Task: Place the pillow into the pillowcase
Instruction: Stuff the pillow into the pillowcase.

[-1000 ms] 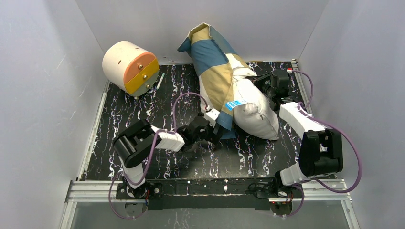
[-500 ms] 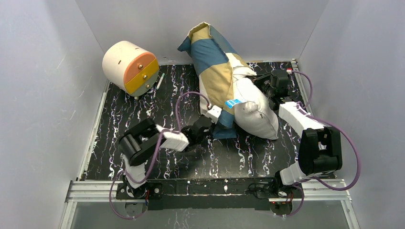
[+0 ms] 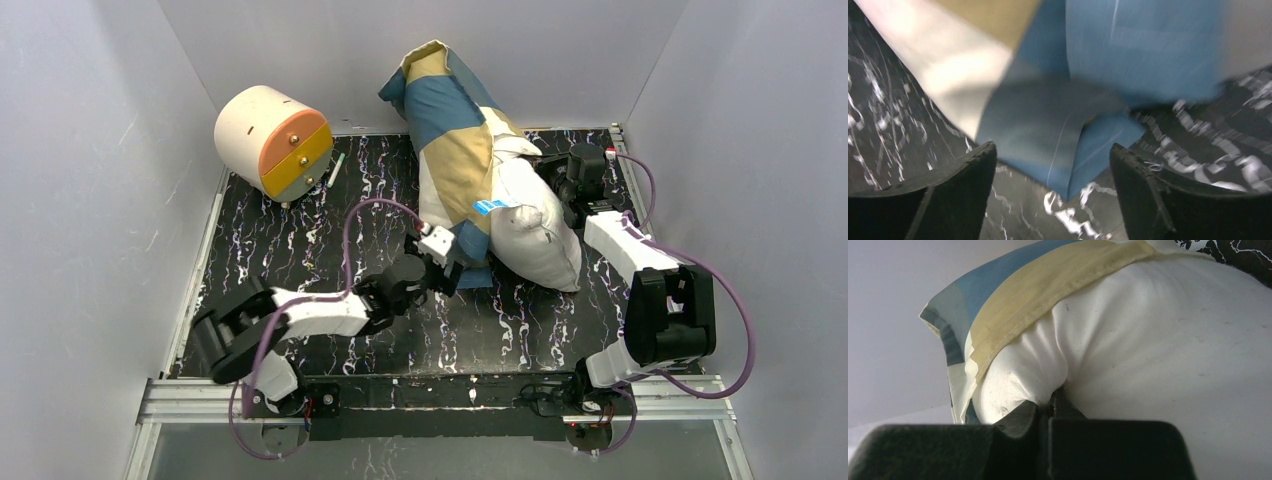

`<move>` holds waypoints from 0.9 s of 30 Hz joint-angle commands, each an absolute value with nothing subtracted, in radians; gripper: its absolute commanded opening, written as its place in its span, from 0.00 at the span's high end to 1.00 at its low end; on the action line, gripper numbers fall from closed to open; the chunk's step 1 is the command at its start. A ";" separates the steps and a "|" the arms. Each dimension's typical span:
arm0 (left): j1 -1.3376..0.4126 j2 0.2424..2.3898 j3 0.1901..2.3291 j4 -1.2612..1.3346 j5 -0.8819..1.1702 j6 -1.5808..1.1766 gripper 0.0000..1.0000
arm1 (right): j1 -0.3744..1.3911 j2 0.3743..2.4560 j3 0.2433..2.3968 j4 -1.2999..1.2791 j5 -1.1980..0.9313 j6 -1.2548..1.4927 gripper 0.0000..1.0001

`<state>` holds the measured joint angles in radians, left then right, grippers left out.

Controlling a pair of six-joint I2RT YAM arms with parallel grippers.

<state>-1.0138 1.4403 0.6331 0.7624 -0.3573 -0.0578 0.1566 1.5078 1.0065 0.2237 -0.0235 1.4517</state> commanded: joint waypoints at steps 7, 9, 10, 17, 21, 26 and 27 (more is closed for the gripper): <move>-1.103 1.805 0.815 0.858 -0.605 -0.007 0.02 | 0.144 1.492 1.033 0.232 0.059 1.505 0.99; -1.112 1.873 0.862 0.876 -0.699 -0.005 0.02 | 0.145 1.494 1.036 0.233 0.055 1.503 0.99; -1.112 1.906 0.886 0.883 -0.737 -0.005 0.02 | 0.144 1.493 1.037 0.228 0.057 1.500 0.99; -1.090 2.091 1.053 0.888 -0.936 -0.019 0.02 | 0.145 1.481 1.025 0.217 0.044 1.505 0.99; -1.083 1.984 1.016 0.893 -0.842 0.017 0.87 | 0.145 1.479 1.028 0.203 0.063 1.500 0.99; -1.220 1.600 0.843 0.904 -0.556 0.006 1.00 | 0.182 1.496 1.008 0.294 0.127 1.552 0.99; -1.257 1.544 0.825 0.902 -0.535 0.007 1.00 | 0.205 1.496 1.011 0.294 0.162 1.558 0.99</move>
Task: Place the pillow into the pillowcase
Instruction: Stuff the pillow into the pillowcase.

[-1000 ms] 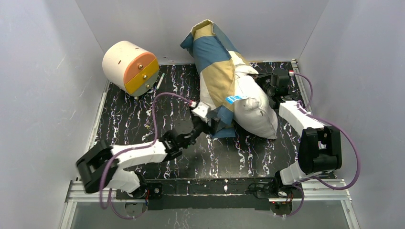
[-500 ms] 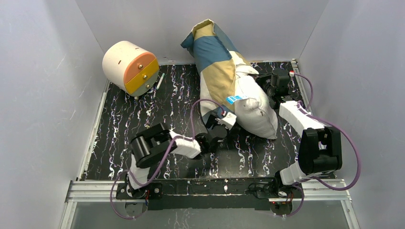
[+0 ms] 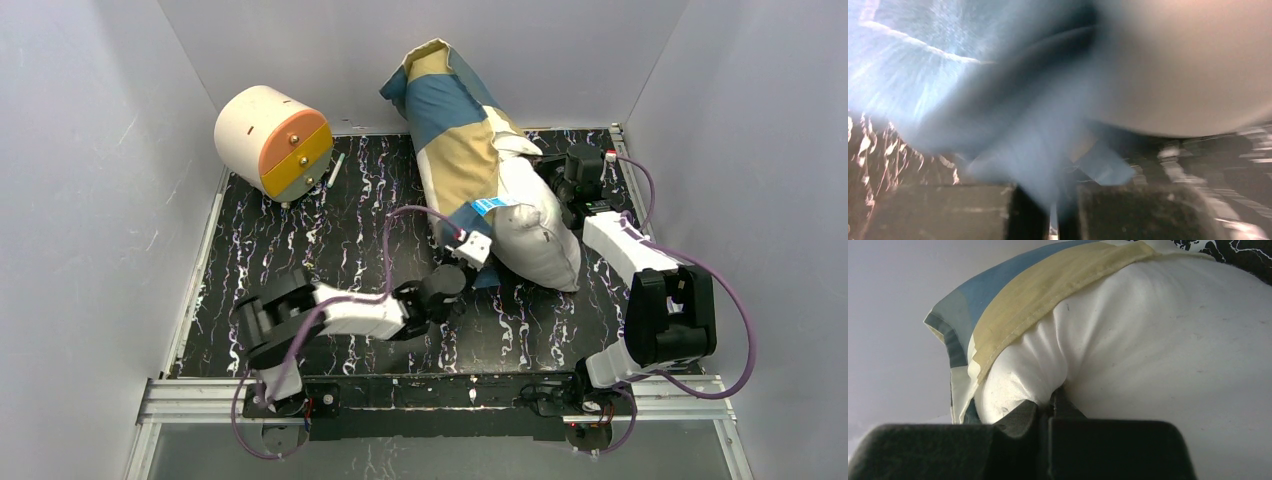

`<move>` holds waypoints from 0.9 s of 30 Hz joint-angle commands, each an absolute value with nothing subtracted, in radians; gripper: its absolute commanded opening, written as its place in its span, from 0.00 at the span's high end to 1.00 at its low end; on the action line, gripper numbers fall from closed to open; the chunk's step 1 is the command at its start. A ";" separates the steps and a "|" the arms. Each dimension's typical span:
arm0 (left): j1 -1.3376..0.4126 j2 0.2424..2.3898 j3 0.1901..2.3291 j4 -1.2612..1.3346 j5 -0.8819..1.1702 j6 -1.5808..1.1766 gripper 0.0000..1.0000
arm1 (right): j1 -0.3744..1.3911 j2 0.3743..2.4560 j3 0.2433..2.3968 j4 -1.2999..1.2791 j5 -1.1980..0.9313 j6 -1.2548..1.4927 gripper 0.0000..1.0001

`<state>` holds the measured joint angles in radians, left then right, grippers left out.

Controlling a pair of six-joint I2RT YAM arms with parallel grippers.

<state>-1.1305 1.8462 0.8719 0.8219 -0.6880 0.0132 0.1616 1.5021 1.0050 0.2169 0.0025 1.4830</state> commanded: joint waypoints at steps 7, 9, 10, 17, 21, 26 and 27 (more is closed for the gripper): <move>-1.341 1.322 0.701 0.933 -0.441 -0.131 1.00 | 0.344 1.476 1.070 0.169 0.364 1.554 0.99; -1.341 1.315 0.693 0.943 -0.436 -0.118 1.00 | 0.372 1.479 1.068 0.160 0.372 1.565 0.99; -1.341 1.311 0.685 0.959 -0.460 -0.106 1.00 | 0.383 1.477 1.065 0.157 0.366 1.552 0.99; -1.331 1.289 0.661 0.964 -0.587 -0.085 1.00 | 0.447 1.420 1.070 0.082 0.130 1.074 0.64; -1.330 1.221 0.592 0.938 -0.595 -0.140 1.00 | 0.448 1.344 1.071 -0.073 -0.095 0.747 0.48; -1.330 1.128 0.489 0.907 -0.681 -0.218 1.00 | 0.445 1.223 1.140 -0.308 -0.177 0.350 0.39; -1.330 1.117 0.480 0.906 -0.691 -0.222 1.00 | 0.445 1.208 1.161 -0.336 -0.184 0.284 0.38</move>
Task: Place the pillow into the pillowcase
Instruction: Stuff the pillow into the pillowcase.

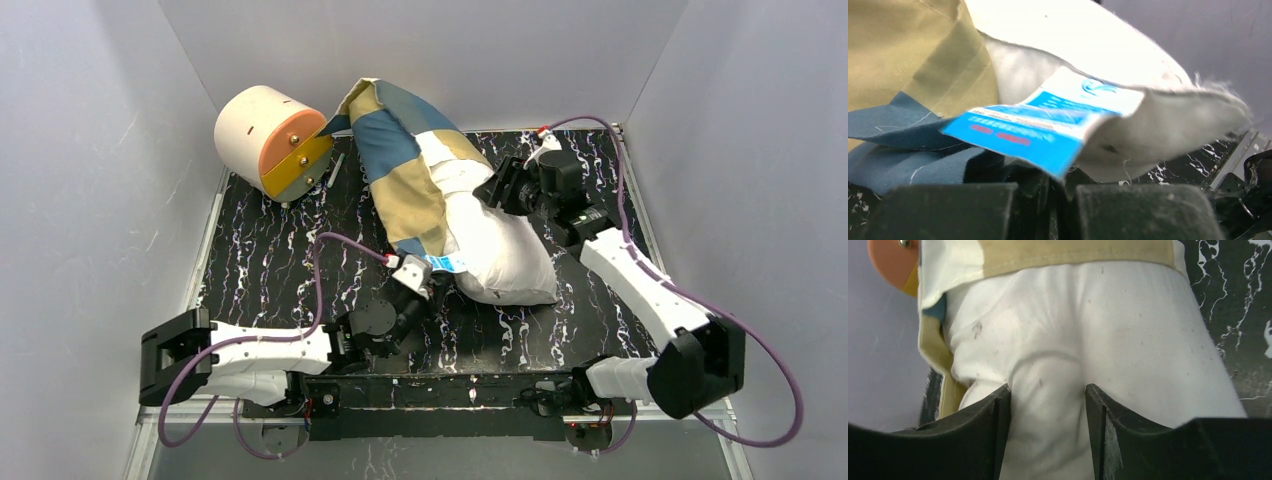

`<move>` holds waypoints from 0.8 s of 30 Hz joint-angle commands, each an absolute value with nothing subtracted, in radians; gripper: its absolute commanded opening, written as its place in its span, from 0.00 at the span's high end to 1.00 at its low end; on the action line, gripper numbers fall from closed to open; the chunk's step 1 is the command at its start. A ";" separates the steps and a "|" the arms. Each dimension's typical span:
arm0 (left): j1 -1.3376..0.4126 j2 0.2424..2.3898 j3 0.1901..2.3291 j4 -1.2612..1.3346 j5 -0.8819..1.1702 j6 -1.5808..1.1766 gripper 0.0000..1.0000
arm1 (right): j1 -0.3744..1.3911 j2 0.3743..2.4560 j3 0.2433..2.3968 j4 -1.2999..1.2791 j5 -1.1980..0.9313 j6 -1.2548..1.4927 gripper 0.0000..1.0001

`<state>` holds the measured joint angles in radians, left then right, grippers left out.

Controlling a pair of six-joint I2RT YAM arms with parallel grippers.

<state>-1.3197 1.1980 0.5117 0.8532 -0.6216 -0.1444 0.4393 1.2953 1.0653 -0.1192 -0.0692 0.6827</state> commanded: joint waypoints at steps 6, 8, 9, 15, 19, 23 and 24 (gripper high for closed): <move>-1.330 1.106 0.487 0.882 -0.717 -0.219 1.00 | 0.437 1.167 1.234 -0.336 -0.193 -0.073 0.32; -1.330 1.111 0.492 0.876 -0.711 -0.222 1.00 | 0.423 1.191 1.245 -0.315 -0.247 -0.170 0.31; -1.330 1.113 0.494 0.875 -0.710 -0.224 1.00 | 0.406 1.206 1.247 -0.296 -0.285 -0.210 0.31; -1.330 1.111 0.490 0.862 -0.726 -0.229 1.00 | 0.308 1.351 1.261 -0.166 -0.405 -0.364 0.32; -1.330 1.103 0.483 0.846 -0.745 -0.238 1.00 | 0.257 1.428 1.236 -0.047 -0.509 -0.472 0.34; -1.330 1.113 0.487 0.844 -0.756 -0.248 1.00 | 0.254 1.482 1.144 0.161 -0.681 -0.524 0.35; -1.330 1.117 0.489 0.843 -0.757 -0.249 1.00 | 0.256 1.491 1.114 0.225 -0.720 -0.523 0.35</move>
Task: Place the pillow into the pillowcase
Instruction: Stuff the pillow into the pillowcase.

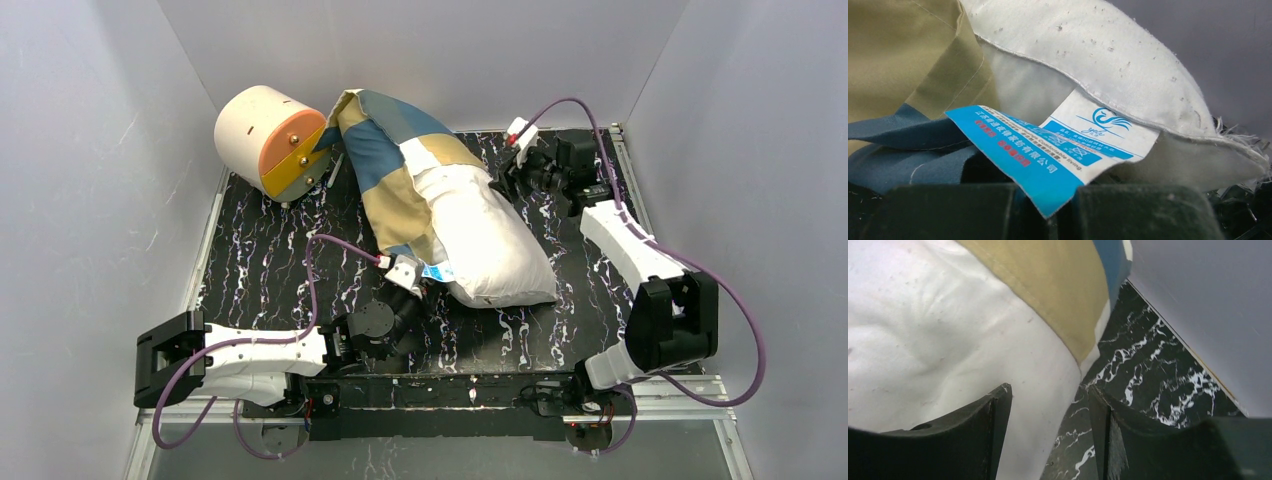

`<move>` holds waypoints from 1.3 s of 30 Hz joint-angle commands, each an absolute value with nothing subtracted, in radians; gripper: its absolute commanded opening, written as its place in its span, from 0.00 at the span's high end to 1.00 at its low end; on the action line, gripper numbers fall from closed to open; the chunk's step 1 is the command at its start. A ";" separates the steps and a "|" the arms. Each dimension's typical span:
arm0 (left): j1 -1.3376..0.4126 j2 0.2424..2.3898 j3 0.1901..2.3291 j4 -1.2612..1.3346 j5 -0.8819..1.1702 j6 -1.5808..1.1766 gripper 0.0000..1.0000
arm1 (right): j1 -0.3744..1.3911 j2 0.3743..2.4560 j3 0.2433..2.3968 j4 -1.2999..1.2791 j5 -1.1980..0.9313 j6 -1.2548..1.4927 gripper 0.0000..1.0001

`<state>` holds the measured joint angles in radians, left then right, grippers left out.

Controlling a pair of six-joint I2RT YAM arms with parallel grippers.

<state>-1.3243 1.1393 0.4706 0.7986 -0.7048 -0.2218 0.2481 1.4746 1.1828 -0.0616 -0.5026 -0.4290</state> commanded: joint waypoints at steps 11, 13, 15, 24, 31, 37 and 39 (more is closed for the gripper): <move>-1.330 1.123 0.508 0.780 -0.758 -0.285 1.00 | 0.351 1.607 0.998 0.676 -0.555 -0.633 0.38; -1.330 1.127 0.509 0.778 -0.756 -0.292 1.00 | 0.357 1.641 1.008 0.715 -0.544 -0.637 0.42; -1.330 1.132 0.514 0.775 -0.758 -0.295 1.00 | 0.365 1.676 1.029 0.722 -0.559 -0.652 0.47; -1.330 1.166 0.549 0.763 -0.747 -0.303 1.00 | 0.421 1.758 1.015 0.874 -0.549 -0.688 0.67; -1.330 1.096 0.662 0.720 -0.780 -0.315 1.00 | 0.429 1.741 1.283 0.562 -0.310 -0.275 0.99; -1.319 1.108 1.100 0.463 -0.772 -0.207 1.00 | 0.426 1.767 1.787 -0.334 -0.160 0.144 0.99; -1.316 1.143 1.269 0.384 -0.746 -0.163 1.00 | 0.425 1.774 1.911 -0.563 -0.265 0.223 0.99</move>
